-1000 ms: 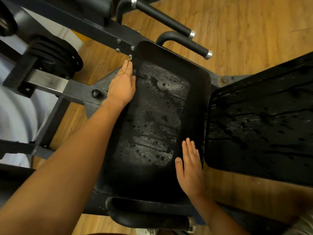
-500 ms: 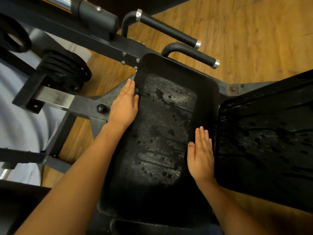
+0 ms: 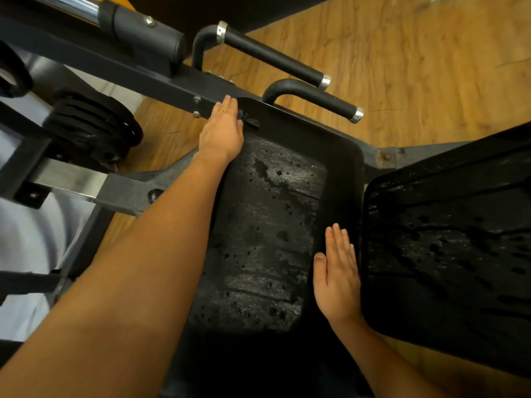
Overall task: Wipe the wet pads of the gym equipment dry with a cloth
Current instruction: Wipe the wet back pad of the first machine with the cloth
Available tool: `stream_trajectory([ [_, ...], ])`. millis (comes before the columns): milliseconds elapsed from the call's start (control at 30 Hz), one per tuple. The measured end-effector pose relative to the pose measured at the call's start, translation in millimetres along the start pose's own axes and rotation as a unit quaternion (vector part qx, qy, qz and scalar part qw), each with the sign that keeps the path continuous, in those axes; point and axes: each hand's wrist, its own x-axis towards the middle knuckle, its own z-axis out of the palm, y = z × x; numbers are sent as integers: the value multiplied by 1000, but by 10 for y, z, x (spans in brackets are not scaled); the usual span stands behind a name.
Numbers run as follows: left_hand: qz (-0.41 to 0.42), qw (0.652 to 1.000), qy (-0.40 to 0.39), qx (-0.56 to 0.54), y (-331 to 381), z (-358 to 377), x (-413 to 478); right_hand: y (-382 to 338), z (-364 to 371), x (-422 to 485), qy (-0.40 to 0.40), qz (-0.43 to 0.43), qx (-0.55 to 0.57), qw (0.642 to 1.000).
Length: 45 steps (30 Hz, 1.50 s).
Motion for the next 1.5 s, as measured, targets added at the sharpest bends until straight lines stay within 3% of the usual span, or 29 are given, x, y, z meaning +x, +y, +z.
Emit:
stream_trajectory([
  [234, 27, 999, 6, -44, -235, -10, -719, -12, -20, -6, -2, 3, 9, 1000],
  [634, 3, 999, -41, -22, -613, -181, -2983, -38, -69, 8, -15, 2, 3, 1000],
  [1035, 129, 982, -112, 84, -958, -166, -3604, -4, -39, 10, -6, -3, -1, 1000],
  [1336, 250, 921, -274, 116, -1133, -548, -3479, 9, -29, 24, 1, -8, -4, 1000],
  [1502, 347, 872, -305, 161, -1280, -585, -3252, 13, -20, 16, 12, -13, 6, 1000],
])
